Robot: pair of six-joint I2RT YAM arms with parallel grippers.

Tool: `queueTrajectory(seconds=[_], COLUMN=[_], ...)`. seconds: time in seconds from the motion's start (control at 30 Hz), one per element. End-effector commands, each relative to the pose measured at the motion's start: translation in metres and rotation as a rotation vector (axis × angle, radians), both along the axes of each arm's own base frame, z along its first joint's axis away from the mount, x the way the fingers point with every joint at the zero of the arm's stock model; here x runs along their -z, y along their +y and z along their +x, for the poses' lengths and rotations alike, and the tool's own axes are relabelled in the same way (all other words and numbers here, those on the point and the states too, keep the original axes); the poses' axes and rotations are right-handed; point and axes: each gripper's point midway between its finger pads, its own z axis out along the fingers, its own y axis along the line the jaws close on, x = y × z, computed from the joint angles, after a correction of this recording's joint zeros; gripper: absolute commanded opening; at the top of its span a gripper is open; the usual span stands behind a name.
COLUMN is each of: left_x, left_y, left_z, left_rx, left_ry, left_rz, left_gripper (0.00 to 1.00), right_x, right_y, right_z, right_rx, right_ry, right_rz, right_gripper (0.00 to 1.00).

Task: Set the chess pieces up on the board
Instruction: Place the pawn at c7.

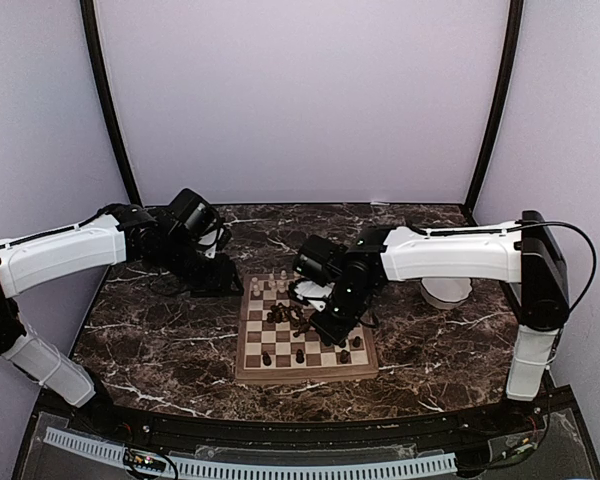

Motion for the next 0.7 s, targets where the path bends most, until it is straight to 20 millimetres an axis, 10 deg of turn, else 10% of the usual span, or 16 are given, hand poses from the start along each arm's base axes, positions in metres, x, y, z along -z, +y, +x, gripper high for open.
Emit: queueTrajectory(seconds=[0.0, 0.67], left_x=[0.002, 0.001], left_y=[-0.001, -0.004], left_z=[0.0, 0.005], left_rx=[-0.009, 0.001], left_ry=[0.011, 0.007], left_rz=[-0.013, -0.007], left_gripper=[0.45, 0.45], right_x=[-0.001, 0.027], right_y=[0.01, 0.003], right_z=[0.001, 0.003], right_rx=[-0.001, 0.015], right_ry=[-0.024, -0.029], right_rz=[0.024, -0.038], right_gripper=[0.06, 0.08])
